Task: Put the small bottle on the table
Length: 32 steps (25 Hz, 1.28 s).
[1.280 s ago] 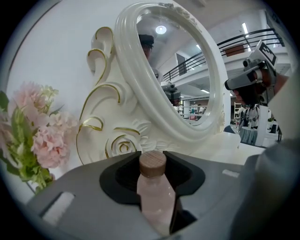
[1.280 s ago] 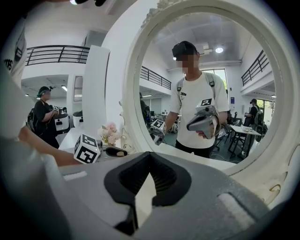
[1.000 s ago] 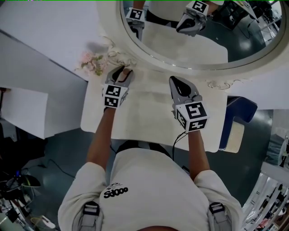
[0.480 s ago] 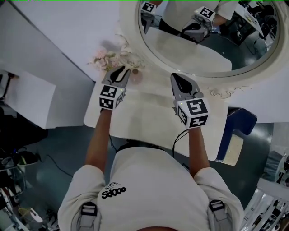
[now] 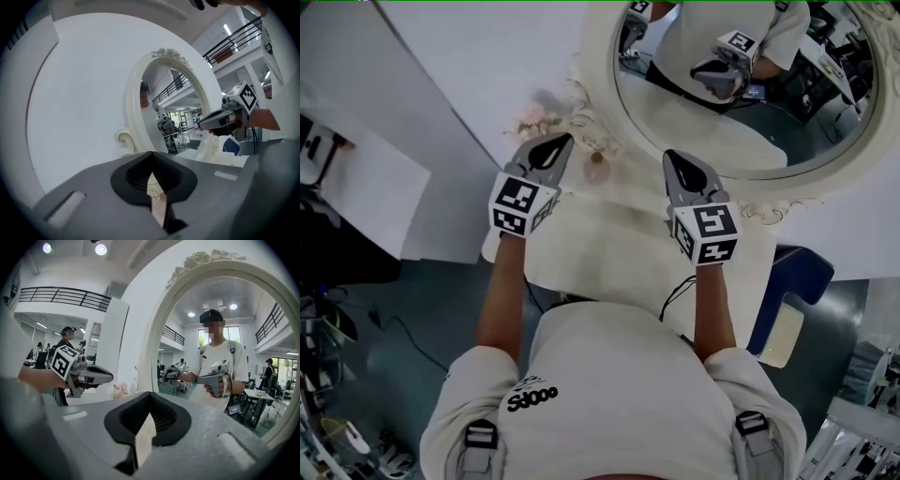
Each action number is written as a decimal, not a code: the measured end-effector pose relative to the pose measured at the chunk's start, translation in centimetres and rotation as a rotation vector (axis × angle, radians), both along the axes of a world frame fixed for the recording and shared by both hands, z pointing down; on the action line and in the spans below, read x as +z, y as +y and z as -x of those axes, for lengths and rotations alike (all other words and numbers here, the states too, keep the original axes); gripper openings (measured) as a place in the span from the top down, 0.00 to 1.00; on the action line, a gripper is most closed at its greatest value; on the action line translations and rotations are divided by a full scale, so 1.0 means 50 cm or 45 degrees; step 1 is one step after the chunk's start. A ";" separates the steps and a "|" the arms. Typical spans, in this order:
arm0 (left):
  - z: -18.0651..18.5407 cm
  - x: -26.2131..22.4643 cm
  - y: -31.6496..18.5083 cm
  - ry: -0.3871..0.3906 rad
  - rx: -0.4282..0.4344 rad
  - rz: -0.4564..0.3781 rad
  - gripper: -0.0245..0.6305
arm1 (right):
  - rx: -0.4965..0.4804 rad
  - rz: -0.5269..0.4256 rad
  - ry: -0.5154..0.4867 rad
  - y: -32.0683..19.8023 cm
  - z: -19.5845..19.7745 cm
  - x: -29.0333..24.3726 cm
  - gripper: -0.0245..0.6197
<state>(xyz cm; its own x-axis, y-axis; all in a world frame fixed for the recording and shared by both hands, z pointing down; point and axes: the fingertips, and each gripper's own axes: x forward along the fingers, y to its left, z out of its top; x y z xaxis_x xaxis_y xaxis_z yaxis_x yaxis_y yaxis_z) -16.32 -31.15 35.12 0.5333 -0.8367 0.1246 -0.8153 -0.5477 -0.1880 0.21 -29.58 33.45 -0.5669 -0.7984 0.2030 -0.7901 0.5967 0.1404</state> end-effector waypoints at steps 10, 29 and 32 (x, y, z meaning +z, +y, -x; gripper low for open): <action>0.016 -0.142 0.067 0.031 -0.011 -0.153 0.94 | -0.065 -0.137 0.037 0.033 0.035 -0.091 0.96; -0.013 -0.150 0.104 -0.040 0.051 -0.162 0.93 | -0.081 -0.142 0.083 0.055 0.044 -0.094 0.96; -0.014 -0.145 0.106 -0.027 0.052 -0.155 0.93 | -0.081 -0.135 0.082 0.056 0.043 -0.090 0.96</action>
